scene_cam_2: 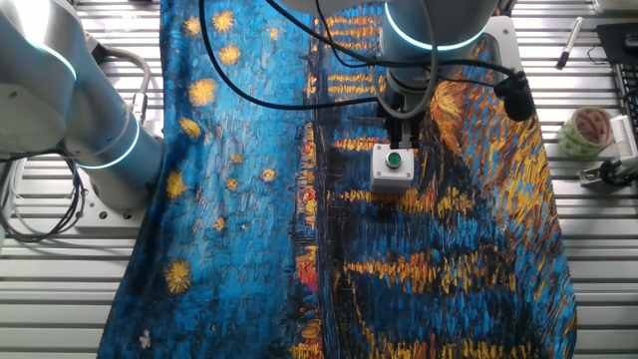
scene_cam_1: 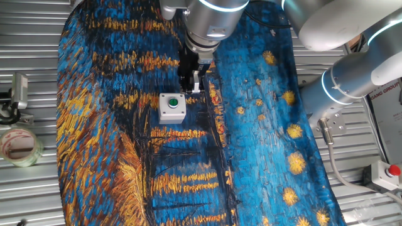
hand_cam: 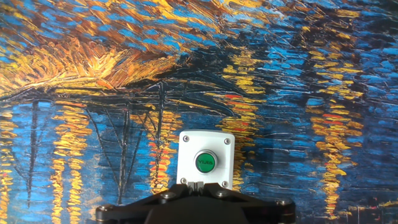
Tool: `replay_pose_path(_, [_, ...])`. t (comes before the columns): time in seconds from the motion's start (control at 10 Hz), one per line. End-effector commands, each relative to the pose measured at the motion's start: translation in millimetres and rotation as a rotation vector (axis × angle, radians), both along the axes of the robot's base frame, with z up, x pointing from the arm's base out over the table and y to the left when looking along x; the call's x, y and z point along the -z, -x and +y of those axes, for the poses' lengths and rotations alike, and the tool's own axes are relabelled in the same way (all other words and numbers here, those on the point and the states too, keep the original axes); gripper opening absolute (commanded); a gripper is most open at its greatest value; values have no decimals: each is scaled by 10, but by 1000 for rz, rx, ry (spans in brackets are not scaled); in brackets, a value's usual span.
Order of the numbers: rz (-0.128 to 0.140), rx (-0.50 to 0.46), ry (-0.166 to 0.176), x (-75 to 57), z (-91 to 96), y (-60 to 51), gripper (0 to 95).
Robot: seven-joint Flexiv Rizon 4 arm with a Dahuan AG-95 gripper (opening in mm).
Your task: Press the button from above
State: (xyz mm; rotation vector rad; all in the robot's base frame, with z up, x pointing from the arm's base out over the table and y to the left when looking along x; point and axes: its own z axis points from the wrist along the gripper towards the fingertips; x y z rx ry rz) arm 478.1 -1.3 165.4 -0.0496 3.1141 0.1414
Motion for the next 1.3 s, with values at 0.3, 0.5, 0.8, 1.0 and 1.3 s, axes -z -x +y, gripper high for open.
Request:
replay_pose_path(0.3, [0,-3,-2,-3,3,2,0])
replay_pose_path(0.5, [0,-6,-4,-4,3,2,0])
replay_pose_path(0.8, [4,-8,-5,-4,3,2,0])
replay_pose_path(1.0, [5,-10,-8,-5,4,3,0])
replay_pose_path(1.3, [7,-7,-9,-6,4,3,0])
